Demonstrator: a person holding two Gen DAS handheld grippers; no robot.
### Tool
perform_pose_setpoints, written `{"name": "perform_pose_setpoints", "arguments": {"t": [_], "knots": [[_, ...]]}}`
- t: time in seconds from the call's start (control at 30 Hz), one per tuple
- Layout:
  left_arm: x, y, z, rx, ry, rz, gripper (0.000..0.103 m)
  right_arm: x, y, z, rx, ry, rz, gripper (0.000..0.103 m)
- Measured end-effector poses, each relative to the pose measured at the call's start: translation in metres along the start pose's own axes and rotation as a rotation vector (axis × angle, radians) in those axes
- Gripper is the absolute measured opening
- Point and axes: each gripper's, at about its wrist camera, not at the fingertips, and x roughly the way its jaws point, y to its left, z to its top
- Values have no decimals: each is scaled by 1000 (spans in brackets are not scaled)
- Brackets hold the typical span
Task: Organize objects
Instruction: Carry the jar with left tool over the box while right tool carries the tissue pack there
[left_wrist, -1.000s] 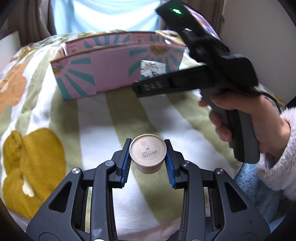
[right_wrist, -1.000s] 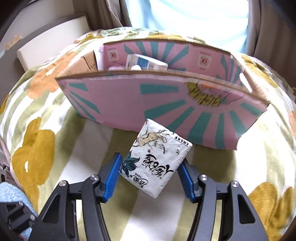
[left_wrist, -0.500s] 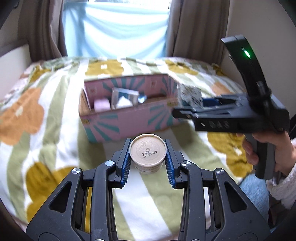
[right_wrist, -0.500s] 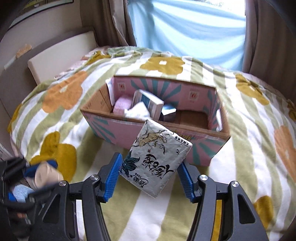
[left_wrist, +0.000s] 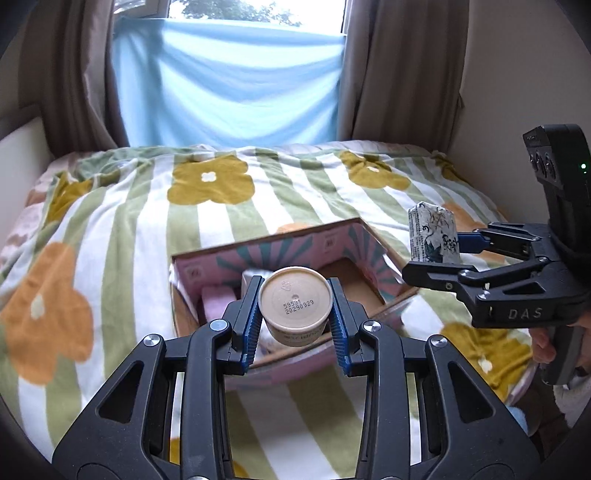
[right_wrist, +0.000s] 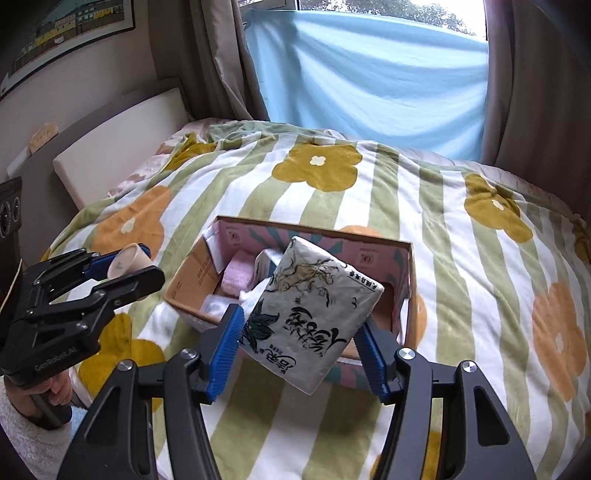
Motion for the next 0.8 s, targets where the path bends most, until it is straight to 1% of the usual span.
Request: {"name": "perform_pose_setpoints", "arguments": {"t": [0.1,0.2,0.3,0.5,0.63,0.8], "knots": [[30,0,19,26,40,17,30,17,-11,16,6,37,-18,55],[60,1,31,42,80,25,30,35,-21,27,-3,59,-35,55],[91,1,35,54,127,24,30,58,-31,32,-6,102,-25,55],[148,7,28,21,215,-15,30,105,-53,26,19,197,-14,55],[168,9,23,20,248,-21,30,123,-60,21,21,230,-5,55],[174,15,23,6,265,-16,30,132,-60,19,5,242,-1,55]]}}
